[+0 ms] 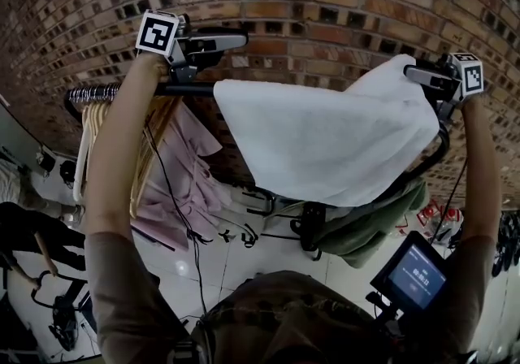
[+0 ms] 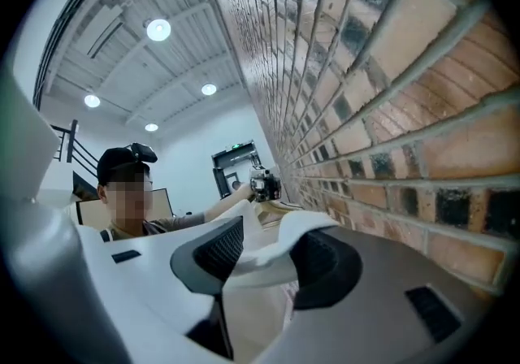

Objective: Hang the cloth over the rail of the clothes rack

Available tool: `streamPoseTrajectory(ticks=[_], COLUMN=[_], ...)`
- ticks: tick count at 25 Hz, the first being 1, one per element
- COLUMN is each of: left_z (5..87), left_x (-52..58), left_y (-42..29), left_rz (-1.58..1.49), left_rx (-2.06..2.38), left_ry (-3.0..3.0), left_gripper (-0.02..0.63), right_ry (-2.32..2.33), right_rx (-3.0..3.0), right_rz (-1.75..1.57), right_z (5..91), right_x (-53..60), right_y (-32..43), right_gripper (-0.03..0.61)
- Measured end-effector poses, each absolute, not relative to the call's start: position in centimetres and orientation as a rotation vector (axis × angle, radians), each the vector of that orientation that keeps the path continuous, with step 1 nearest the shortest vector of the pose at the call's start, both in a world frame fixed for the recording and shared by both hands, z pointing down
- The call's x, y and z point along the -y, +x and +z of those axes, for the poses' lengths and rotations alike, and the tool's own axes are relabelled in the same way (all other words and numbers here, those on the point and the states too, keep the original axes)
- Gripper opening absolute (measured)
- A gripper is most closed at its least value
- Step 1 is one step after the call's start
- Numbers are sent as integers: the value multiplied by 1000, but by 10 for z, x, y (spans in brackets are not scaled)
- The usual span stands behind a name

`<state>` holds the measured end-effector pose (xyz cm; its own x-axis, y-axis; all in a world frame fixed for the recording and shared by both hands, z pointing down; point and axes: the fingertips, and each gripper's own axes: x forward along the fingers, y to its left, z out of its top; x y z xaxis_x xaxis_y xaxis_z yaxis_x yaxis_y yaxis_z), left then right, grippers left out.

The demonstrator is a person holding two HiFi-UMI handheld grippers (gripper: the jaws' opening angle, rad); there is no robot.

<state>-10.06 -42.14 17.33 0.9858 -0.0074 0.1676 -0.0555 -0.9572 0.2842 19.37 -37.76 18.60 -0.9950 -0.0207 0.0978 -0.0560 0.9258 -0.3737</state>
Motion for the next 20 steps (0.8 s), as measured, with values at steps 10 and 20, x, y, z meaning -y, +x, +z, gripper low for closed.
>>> streamPoseTrajectory(ticks=[10, 20], left_z=[171, 173], left_x=[422, 414], left_y=[-95, -95], left_rz=[243, 251], left_rx=[0, -12], left_ry=[2867, 2868], left_gripper=[138, 138], right_ry=[119, 73], right_rx=[2950, 2961], right_rz=[544, 555], right_z=[192, 168], right_x=[385, 369], right_y=[175, 202], right_gripper=[336, 334])
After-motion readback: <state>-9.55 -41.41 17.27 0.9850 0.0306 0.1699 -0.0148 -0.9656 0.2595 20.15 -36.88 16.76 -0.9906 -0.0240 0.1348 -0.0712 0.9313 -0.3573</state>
